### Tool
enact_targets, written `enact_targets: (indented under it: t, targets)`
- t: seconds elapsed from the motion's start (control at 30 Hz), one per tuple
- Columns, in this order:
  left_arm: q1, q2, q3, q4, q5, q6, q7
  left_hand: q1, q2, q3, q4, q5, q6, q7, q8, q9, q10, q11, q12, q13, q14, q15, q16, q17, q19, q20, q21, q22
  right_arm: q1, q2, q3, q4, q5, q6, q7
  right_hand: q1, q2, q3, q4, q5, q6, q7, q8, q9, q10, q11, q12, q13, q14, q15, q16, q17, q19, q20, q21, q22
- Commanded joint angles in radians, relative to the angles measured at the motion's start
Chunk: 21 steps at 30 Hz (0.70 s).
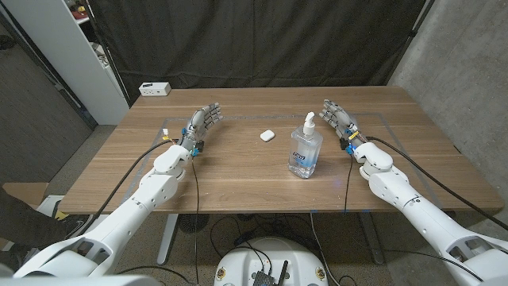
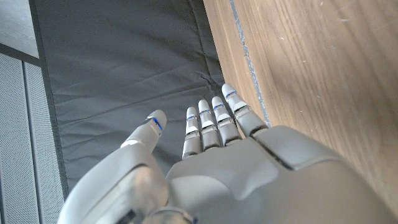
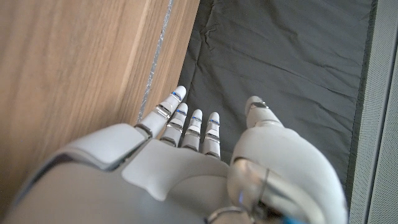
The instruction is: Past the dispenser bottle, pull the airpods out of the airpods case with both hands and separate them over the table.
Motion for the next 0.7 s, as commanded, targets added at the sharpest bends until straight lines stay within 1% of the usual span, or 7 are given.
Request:
enact_targets:
  t: [0.03, 0.1, 0.13, 0.33, 0.43, 0.47, 0.7]
  targets:
    - [0.001, 0.007, -0.005, -0.001, -0.007, 0.022, 0.007, 0.009, -0.002, 0.007, -0.001, 0.006, 0.010, -0.001, 0.007, 0.003, 0.006, 0.003, 0.005, 0.001, 0.009, 0.003, 0.005, 0.003, 0.009, -0.002, 0.005, 0.005, 0.003, -0.028, 0.001, -0.018, -0.016, -0.021, -0.009, 0.007, 0.000, 0.005, -0.002, 0.007, 0.007, 0.001, 0.005, 0.002, 0.006, 0.004, 0.007, 0.001, 0.009, -0.097, 0.007, 0.001, 0.006, 0.003, 0.004, 0.003]
    - [0.002, 0.008, -0.006, -0.001, -0.006, 0.019, 0.007, 0.009, -0.003, 0.007, -0.002, 0.006, 0.009, -0.001, 0.007, 0.003, 0.007, 0.003, 0.005, 0.001, 0.008, 0.003, 0.005, 0.003, 0.009, -0.002, 0.005, 0.005, 0.004, -0.036, -0.002, -0.023, -0.024, -0.026, -0.007, 0.005, 0.001, 0.003, -0.001, 0.007, 0.007, 0.002, 0.005, 0.002, 0.004, 0.010, 0.007, 0.000, 0.003, -0.090, 0.005, 0.001, 0.001, 0.012, 0.003, 0.003]
    - [0.004, 0.008, -0.008, 0.000, -0.009, 0.015, 0.004, 0.009, -0.003, 0.007, -0.002, 0.006, 0.009, -0.001, 0.007, 0.003, 0.007, 0.003, 0.005, 0.001, 0.008, 0.003, 0.005, 0.002, 0.009, -0.002, 0.005, 0.005, 0.006, -0.052, -0.008, -0.039, -0.044, -0.040, -0.017, 0.001, 0.004, 0.001, 0.003, 0.007, 0.007, 0.003, 0.006, 0.002, 0.001, 0.013, 0.006, -0.001, -0.004, -0.075, 0.004, 0.003, -0.005, 0.019, 0.002, 0.003]
    - [0.010, 0.017, -0.012, -0.005, -0.011, 0.014, 0.000, 0.018, -0.004, 0.008, -0.013, 0.007, 0.010, -0.003, 0.007, 0.003, 0.007, 0.002, 0.005, 0.002, 0.005, 0.005, 0.003, 0.001, 0.000, 0.003, 0.001, 0.005, 0.011, -0.125, -0.034, -0.118, -0.131, -0.116, -0.057, -0.009, 0.002, -0.011, 0.005, 0.008, 0.006, -0.005, 0.005, 0.002, -0.019, 0.023, 0.004, -0.002, -0.033, -0.043, 0.001, 0.008, -0.047, 0.077, -0.005, 0.005]
    - [0.015, 0.024, -0.013, -0.014, -0.006, 0.020, 0.008, 0.027, -0.006, 0.008, -0.025, 0.008, 0.007, -0.006, 0.006, 0.003, 0.006, 0.001, 0.005, 0.002, 0.001, 0.006, 0.002, 0.000, -0.007, 0.009, -0.001, 0.005, 0.015, -0.164, -0.046, -0.160, -0.176, -0.161, -0.073, -0.008, -0.008, -0.015, -0.001, 0.008, 0.012, -0.006, 0.008, 0.002, -0.023, 0.023, 0.004, -0.002, -0.042, -0.041, -0.001, 0.007, -0.056, 0.085, -0.005, 0.005]
    - [0.016, 0.024, -0.014, -0.014, -0.006, 0.016, 0.006, 0.030, -0.007, 0.008, -0.029, 0.009, 0.006, -0.006, 0.005, 0.002, 0.006, -0.002, 0.005, 0.002, 0.000, 0.007, 0.002, 0.000, -0.007, 0.009, -0.002, 0.005, 0.016, -0.176, -0.050, -0.174, -0.191, -0.175, -0.078, -0.005, -0.012, -0.016, -0.005, 0.008, 0.021, -0.016, 0.011, 0.002, -0.024, 0.022, 0.005, -0.002, -0.044, -0.042, -0.001, 0.007, -0.059, 0.087, -0.004, 0.005]
    - [0.018, 0.024, -0.016, -0.010, -0.006, -0.001, -0.004, 0.047, -0.010, 0.006, -0.051, 0.011, 0.003, -0.009, 0.005, 0.002, 0.014, -0.003, 0.009, 0.005, -0.001, 0.008, 0.004, 0.001, -0.009, 0.008, -0.002, 0.005, 0.017, -0.244, -0.056, -0.256, -0.253, -0.248, -0.093, 0.001, -0.019, -0.017, -0.013, 0.009, 0.026, -0.018, 0.012, 0.002, -0.022, 0.016, 0.009, -0.002, -0.049, -0.043, -0.001, 0.006, -0.073, 0.096, -0.005, 0.006]
